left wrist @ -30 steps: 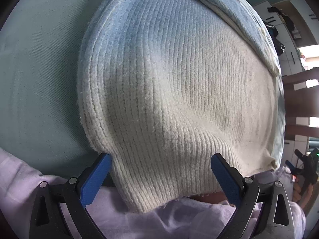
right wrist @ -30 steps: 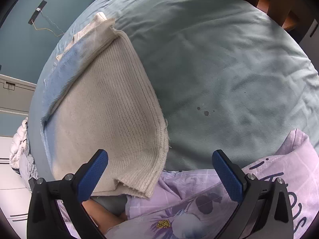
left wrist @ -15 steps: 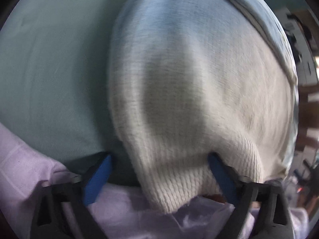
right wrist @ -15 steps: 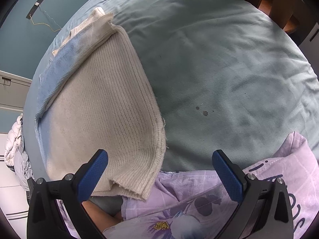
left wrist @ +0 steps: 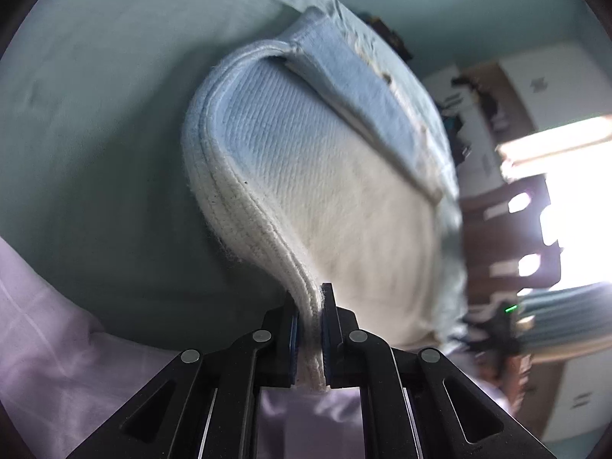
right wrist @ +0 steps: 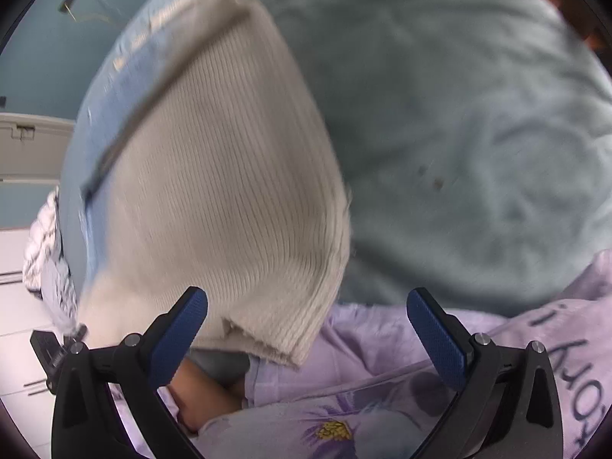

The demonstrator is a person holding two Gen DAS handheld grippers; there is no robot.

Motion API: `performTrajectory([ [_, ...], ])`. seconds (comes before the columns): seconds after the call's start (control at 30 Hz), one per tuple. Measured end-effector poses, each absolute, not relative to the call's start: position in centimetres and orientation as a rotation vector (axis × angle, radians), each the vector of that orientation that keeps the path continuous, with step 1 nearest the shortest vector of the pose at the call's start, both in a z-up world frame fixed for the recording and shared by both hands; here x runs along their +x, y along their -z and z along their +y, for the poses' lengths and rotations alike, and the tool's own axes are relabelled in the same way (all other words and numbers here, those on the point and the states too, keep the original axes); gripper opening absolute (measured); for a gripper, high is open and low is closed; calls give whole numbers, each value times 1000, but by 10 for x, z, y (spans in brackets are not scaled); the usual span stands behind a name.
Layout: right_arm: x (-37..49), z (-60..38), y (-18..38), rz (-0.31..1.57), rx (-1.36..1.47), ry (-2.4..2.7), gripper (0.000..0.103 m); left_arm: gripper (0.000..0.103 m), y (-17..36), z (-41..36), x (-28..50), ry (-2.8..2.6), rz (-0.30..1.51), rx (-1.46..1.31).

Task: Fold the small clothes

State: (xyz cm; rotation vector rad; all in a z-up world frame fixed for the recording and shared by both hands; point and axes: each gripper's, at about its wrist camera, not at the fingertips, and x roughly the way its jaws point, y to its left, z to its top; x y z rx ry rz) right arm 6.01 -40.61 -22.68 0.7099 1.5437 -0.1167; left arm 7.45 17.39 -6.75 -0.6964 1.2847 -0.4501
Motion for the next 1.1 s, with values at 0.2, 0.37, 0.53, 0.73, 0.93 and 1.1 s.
performTrajectory([
  [0.2, 70, -392, 279, 1736, 811, 87, 95, 8, 74, 178, 81, 430, 1283, -728],
  [0.37, 77, -377, 296, 1782, 814, 44, 72, 8, 70, 179, 72, 418, 1283, -668],
  [0.53, 83, -369, 278, 1700, 758, 15, 28, 8, 70, 176, 75, 412, 1273, -641],
  [0.73, 78, -358, 214, 1402, 684, -60, 7, 8, 60, 184, 70, 373, 1209, -652],
  [0.93, 49, -377, 144, 1033, 788, -122, 7, 8, 10, 198, 70, 365, 1050, -695],
  [1.1, 34, -385, 93, 763, 929, -166, 6, 7, -48, 208, 75, 385, 910, -757],
])
